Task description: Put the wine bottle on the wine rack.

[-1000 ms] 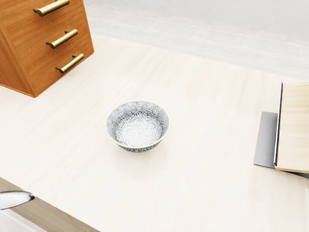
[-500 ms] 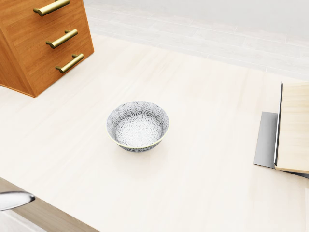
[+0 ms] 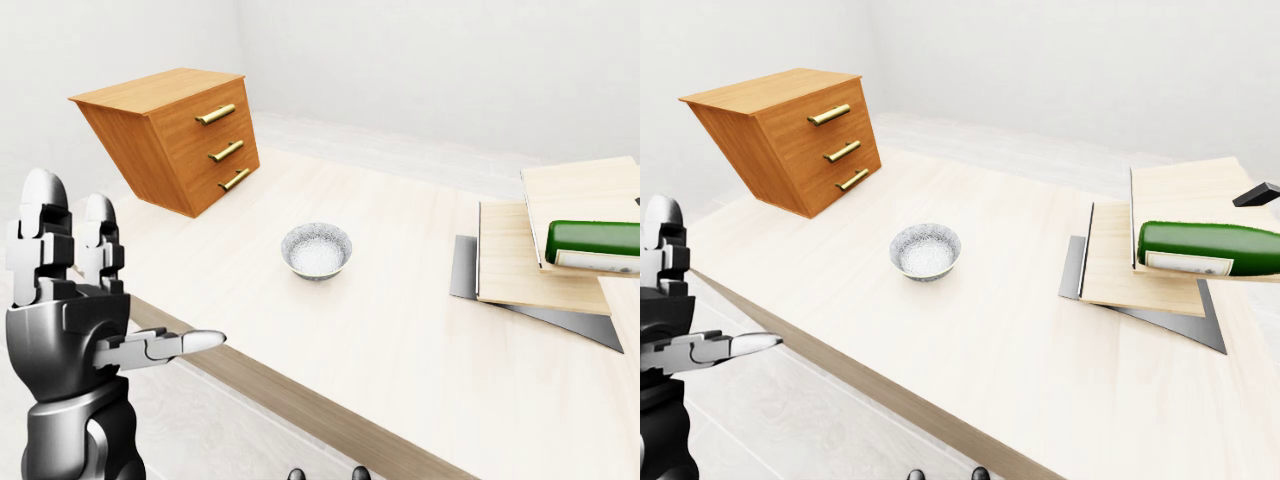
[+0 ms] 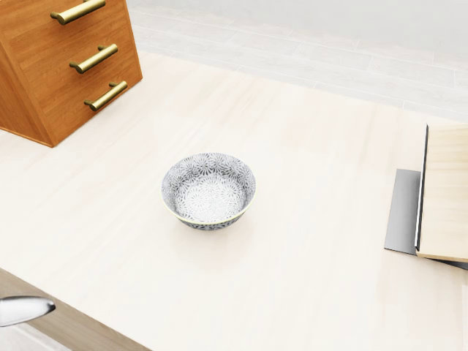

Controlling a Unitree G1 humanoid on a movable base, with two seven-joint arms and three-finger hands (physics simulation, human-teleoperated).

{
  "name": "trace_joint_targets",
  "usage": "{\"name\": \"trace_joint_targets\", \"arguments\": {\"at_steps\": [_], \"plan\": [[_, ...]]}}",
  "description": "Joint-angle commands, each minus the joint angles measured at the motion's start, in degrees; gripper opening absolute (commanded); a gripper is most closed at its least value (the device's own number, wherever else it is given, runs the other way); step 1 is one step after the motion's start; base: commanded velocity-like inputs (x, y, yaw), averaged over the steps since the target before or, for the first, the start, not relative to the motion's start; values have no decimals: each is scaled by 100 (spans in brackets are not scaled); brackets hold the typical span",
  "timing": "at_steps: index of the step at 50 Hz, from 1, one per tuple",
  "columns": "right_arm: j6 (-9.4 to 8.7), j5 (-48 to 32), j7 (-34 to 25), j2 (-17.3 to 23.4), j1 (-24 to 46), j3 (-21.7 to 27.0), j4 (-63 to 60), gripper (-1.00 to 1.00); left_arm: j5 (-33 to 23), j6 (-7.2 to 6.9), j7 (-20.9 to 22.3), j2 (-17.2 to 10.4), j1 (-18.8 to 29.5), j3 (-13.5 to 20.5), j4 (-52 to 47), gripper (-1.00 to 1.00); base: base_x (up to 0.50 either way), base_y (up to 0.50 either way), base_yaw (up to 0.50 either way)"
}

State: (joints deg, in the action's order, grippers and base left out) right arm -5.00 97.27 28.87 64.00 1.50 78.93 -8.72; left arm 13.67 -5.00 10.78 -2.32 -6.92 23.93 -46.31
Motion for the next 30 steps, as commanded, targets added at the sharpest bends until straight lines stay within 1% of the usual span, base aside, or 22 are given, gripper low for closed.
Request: {"name": "trace_joint_targets", "arguments": {"at_steps": [1,8,16,30], "plan": [[0,680,113,153,-40,-10,-280,100,-17,0,76,48,-75,11,56,100,0,0,0],[0,1091,113,178,-67,26,-435,100,5,0,91,59,-92,40,44,100,0,0,0],[0,1541,113,393,-76,130,-547,100,37,0,103,71,-111,75,-22,100,0,0,0],[0,1573,113,738,-161,359,-578,100,38,0,122,85,-124,98,-42,100,0,0,0]]}}
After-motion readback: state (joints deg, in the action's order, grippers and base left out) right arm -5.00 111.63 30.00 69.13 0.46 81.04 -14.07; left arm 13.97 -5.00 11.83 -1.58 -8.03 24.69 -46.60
